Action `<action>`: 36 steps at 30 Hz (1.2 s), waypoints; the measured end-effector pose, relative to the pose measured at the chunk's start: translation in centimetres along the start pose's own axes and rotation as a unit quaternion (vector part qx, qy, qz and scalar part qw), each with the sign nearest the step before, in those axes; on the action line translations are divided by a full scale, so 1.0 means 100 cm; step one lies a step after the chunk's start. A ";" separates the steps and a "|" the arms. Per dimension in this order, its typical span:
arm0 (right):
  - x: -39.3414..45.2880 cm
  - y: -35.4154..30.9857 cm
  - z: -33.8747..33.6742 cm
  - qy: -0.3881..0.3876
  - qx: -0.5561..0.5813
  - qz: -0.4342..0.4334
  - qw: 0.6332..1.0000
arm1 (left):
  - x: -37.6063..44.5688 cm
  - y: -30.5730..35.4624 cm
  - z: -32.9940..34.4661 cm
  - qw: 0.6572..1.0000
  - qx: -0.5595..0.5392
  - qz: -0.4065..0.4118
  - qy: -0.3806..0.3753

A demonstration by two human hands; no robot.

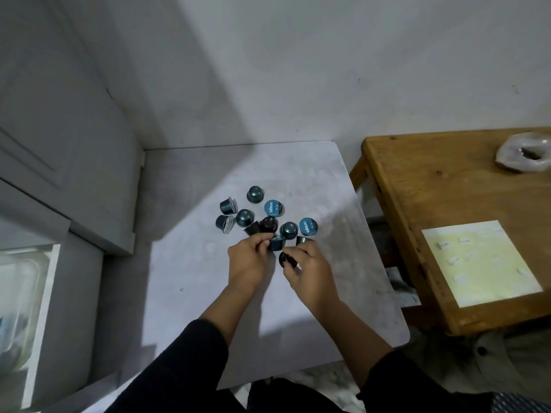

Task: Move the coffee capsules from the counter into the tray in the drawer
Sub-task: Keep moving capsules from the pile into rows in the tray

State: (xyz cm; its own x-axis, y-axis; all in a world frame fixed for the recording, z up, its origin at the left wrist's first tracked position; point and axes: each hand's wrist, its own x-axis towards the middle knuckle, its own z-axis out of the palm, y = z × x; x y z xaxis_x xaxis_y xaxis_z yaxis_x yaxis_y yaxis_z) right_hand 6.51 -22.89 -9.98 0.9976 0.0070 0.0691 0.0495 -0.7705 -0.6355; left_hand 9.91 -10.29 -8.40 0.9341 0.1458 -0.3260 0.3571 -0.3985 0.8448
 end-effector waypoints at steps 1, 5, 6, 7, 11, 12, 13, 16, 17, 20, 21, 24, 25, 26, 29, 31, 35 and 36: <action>-0.002 0.001 -0.001 0.003 0.013 0.002 1.000 | -0.001 -0.001 0.000 1.000 -0.005 -0.001 0.004; -0.012 0.006 -0.006 0.032 0.050 0.017 0.998 | -0.007 -0.007 -0.001 1.000 -0.017 -0.005 0.021; -0.015 0.007 -0.007 0.038 0.055 0.016 0.998 | -0.009 -0.009 -0.001 1.000 -0.016 -0.008 0.024; -0.018 0.009 -0.008 0.043 0.058 0.014 0.997 | -0.011 -0.010 -0.002 0.999 -0.015 -0.011 0.028; -0.030 0.020 -0.005 0.058 0.049 0.017 0.997 | -0.018 -0.014 -0.002 0.998 -0.030 -0.015 0.049; -0.032 0.021 -0.005 0.063 0.045 0.021 0.997 | -0.020 -0.015 -0.002 0.998 -0.038 -0.019 0.054; -0.033 0.022 -0.005 0.065 0.041 0.023 0.997 | -0.021 -0.015 -0.002 0.997 -0.046 -0.023 0.060; -0.035 0.023 -0.008 0.047 0.023 -0.004 0.999 | -0.023 -0.015 0.000 0.994 -0.062 -0.037 0.076; -0.035 0.024 -0.009 0.040 0.014 -0.018 0.999 | -0.023 -0.014 0.001 0.994 -0.064 -0.041 0.080; -0.036 0.027 -0.012 0.037 -0.008 -0.031 0.999 | -0.024 -0.014 0.005 0.990 -0.092 -0.058 0.087; -0.036 0.029 -0.012 0.037 -0.007 -0.031 0.999 | -0.024 -0.014 0.006 0.989 -0.102 -0.063 0.090; -0.035 0.028 -0.015 0.033 0.013 -0.018 0.999 | -0.025 -0.017 0.007 0.985 -0.127 -0.075 0.093; -0.035 0.027 -0.016 0.033 0.018 -0.009 0.999 | -0.025 -0.018 0.007 0.983 -0.137 -0.079 0.093; -0.034 0.027 -0.017 0.033 0.020 -0.001 0.999 | -0.026 -0.018 0.008 0.982 -0.146 -0.082 0.093; -0.036 0.027 -0.019 0.029 0.025 0.026 0.999 | -0.027 -0.020 0.010 0.977 -0.171 -0.089 0.092; -0.039 0.028 -0.018 0.037 0.034 0.045 0.998 | -0.028 -0.022 0.011 0.975 -0.181 -0.090 0.087; -0.042 0.027 -0.020 0.027 0.046 0.121 0.991 | -0.032 -0.025 0.015 0.973 -0.195 -0.094 0.084; -0.041 0.027 -0.020 0.023 0.044 0.131 0.990 | -0.033 -0.025 0.015 0.974 -0.193 -0.091 0.083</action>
State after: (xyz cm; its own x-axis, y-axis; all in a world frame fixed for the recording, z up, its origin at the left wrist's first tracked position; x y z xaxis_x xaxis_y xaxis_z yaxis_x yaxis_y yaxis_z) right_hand 2.49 -26.31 -10.41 0.9737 -0.2156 -0.0733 -0.2040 -0.6832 -0.7012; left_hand 5.93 -11.11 -10.02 0.8323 0.3385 -0.4389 0.4626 0.0121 0.8865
